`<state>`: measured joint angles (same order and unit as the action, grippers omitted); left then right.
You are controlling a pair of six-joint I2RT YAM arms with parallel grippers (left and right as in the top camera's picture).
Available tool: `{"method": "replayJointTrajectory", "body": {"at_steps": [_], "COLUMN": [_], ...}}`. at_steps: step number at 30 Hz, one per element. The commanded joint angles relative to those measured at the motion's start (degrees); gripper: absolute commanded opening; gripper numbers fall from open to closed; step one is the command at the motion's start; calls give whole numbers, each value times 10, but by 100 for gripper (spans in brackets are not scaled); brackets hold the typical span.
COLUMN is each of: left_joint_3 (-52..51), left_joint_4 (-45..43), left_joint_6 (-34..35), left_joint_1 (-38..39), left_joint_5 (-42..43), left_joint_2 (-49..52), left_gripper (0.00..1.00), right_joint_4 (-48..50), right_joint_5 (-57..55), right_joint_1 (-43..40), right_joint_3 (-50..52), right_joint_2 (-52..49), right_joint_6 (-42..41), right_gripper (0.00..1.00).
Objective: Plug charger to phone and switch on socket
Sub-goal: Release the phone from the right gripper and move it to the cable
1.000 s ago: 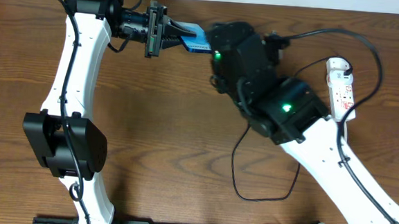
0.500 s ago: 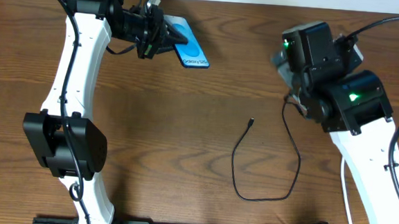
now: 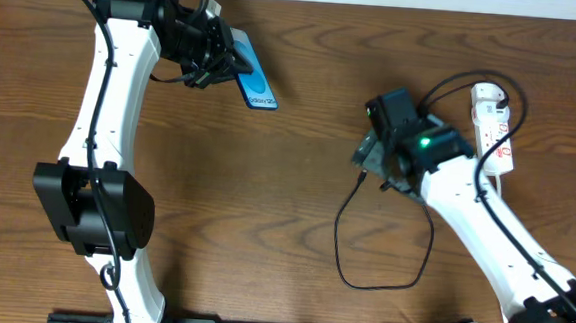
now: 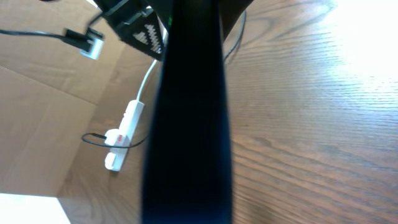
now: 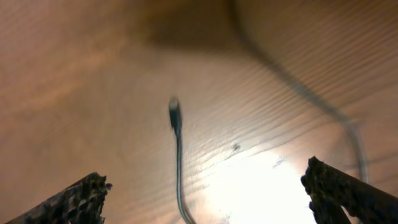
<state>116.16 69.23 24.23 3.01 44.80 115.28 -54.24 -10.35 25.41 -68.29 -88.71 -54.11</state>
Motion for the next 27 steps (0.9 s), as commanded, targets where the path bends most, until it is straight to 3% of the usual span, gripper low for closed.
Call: {"method": "replayJointTrajectory", "body": {"at_steps": [1, 4, 8, 14, 22, 27], "left_joint_3": [-6, -7, -7, -7, -7, -8], "left_joint_4": [5, 5, 5, 5, 6, 6], "left_joint_6": [-14, -16, -15, -15, -15, -15], "left_joint_1": [0, 0, 0, 0, 0, 0], "left_joint_5": [-8, -10, -9, -9, -9, -9], "left_joint_2": [-21, -21, -21, -21, -21, -21], "left_gripper": [7, 7, 7, 7, 7, 7], "right_joint_4": [70, 98, 119, 148, 159, 173], "right_joint_5": [95, 99, 97, 118, 113, 113], "right_joint_1": [-1, -1, -2, -2, -10, -14], "right_joint_3": [57, 81, 102, 104, 104, 104], "right_joint_2": [4, 4, 0, -38, -65, -82], "right_joint_6": [82, 83, 83, 83, 70, 53], "right_gripper": [98, 95, 75, 72, 78, 74]}}
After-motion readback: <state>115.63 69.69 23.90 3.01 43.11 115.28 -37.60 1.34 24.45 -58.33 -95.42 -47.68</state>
